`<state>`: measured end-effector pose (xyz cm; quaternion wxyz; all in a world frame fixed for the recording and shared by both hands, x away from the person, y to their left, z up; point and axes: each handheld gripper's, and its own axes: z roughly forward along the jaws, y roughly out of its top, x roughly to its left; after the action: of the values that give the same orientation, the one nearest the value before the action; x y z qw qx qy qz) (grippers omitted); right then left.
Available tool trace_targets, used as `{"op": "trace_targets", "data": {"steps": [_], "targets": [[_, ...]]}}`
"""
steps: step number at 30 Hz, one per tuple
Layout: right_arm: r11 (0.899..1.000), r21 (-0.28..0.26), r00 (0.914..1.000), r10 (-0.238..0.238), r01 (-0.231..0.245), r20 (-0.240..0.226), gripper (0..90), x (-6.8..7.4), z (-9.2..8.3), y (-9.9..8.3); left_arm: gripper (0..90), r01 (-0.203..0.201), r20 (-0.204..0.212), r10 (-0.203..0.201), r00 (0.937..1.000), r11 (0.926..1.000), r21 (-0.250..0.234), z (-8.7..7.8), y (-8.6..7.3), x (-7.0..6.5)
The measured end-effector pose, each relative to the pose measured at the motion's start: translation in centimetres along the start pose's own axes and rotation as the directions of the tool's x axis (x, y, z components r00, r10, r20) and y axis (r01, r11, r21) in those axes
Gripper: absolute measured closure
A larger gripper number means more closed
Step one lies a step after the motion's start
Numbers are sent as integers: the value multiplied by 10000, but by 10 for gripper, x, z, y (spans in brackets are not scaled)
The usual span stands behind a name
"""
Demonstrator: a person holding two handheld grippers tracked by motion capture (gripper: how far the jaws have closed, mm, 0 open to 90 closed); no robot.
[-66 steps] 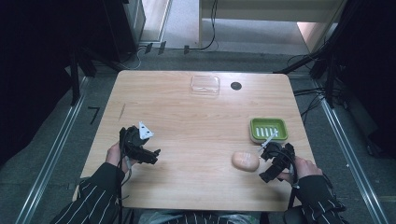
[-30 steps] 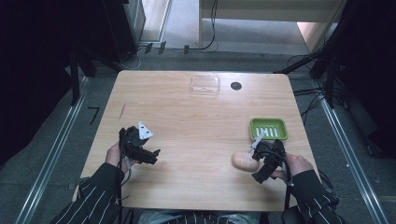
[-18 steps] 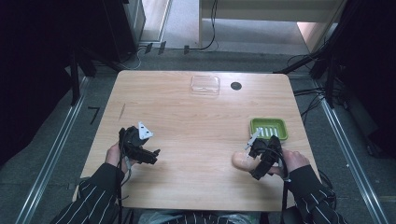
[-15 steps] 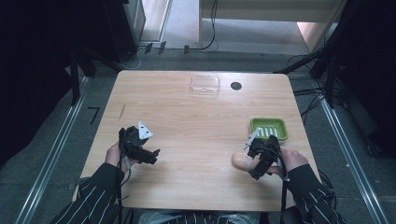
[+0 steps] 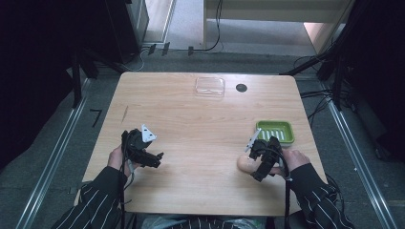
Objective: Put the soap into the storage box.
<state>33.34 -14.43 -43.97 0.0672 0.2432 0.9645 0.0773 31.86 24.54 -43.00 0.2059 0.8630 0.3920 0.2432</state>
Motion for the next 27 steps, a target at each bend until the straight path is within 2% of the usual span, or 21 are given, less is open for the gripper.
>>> {"op": "trace_targets", "data": {"steps": [10, 11, 15, 26, 27], "targets": [[9968, 288, 9965, -730, 743, -417, 2, -2, 12, 11, 0, -6, -15, 6, 10000, 10000, 25, 0, 0, 0], [9974, 304, 9968, -632, 647, -480, 2, -3, 13, 12, 0, -35, -19, 35, 10000, 10000, 14, 0, 0, 0], [9958, 448, 9946, -760, 793, -709, 0, -7, 19, 14, 0, 51, 23, -50, 10000, 9999, -102, -1, 0, 1], [9949, 734, 9947, -629, 689, -814, 17, -10, 26, 24, 0, 34, 12, -33, 10000, 10000, -81, -1, 0, 0], [9939, 737, 9930, -751, 820, -909, 21, -10, 27, 24, 0, 30, 19, -30, 10000, 10000, -84, -1, 0, 0]]}}
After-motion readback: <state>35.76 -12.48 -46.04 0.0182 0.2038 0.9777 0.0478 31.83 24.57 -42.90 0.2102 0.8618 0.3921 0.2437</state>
